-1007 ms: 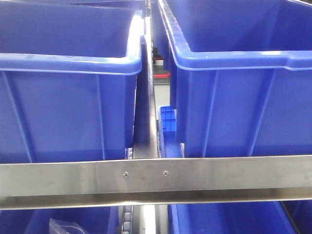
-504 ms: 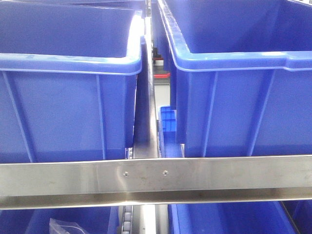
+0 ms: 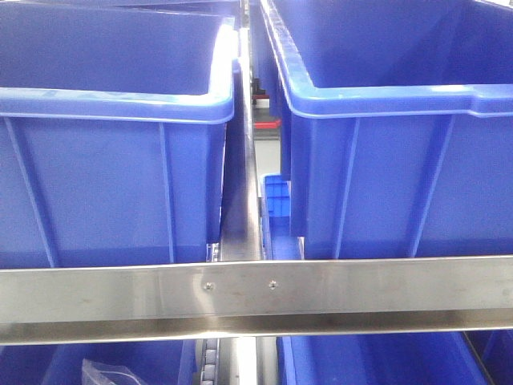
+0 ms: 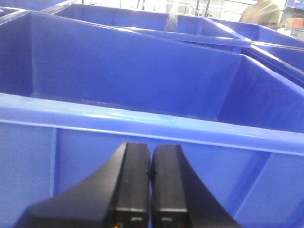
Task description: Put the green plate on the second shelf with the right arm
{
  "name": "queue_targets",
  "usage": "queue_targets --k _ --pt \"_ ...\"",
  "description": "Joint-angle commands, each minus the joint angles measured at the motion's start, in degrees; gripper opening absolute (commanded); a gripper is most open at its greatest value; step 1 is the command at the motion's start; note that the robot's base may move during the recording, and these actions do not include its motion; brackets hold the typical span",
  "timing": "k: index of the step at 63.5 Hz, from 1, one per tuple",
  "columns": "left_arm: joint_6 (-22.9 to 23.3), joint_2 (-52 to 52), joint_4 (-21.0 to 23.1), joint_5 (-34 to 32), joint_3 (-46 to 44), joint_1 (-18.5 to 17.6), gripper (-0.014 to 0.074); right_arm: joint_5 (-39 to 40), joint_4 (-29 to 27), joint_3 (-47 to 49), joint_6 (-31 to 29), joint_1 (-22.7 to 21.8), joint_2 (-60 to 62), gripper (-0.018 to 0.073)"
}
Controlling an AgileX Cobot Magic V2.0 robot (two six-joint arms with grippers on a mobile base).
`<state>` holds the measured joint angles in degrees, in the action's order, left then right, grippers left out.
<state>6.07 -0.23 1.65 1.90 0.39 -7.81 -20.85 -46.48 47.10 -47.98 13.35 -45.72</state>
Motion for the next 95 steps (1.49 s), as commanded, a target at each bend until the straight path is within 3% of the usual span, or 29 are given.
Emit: queue_targets --k 1,11,23,37,50,59,75,86,95 --pt "0.2 -0.9 0.4 -5.1 2.3 -0.2 0.0130 3.9 -1.4 0.6 -0.1 -1.5 2.5 0.0049" --pt "0.2 -0.9 0.4 -5.1 2.3 -0.2 0.0130 2.2 -5.4 -7.0 -0.1 -4.6 13.3 0.0049" --pt "0.2 -0.9 0.4 -5.1 2.3 -0.2 0.0130 -4.0 -6.1 -18.8 -0.1 -6.9 32.5 0.0049" --pt "0.2 -0.9 0.4 -5.1 2.3 -0.2 0.0130 1.2 -6.8 -34.2 -0.1 -10.7 47.7 0.0049" --pt "0.2 -0.9 0.4 -5.1 2.3 -0.2 0.0130 15.9 -22.4 -47.8 -0.5 -10.3 47.4 0.0049" --pt "0.2 -0.9 0.4 -5.1 2.3 -0.2 0.0130 17.2 -19.0 -47.0 -10.7 -10.3 47.3 0.0049" --pt "0.2 -0.9 0.4 -5.1 2.3 -0.2 0.0130 17.0 -19.0 -47.6 -11.5 -10.3 47.3 0.0049" --pt "0.2 -0.9 0.4 -5.1 2.3 -0.2 0.0130 17.1 -18.0 -47.6 -10.0 -10.3 47.3 0.0049" --pt "0.2 -0.9 0.4 -5.1 2.3 -0.2 0.0130 17.1 -8.8 -47.6 -0.1 -10.3 47.3 0.0049"
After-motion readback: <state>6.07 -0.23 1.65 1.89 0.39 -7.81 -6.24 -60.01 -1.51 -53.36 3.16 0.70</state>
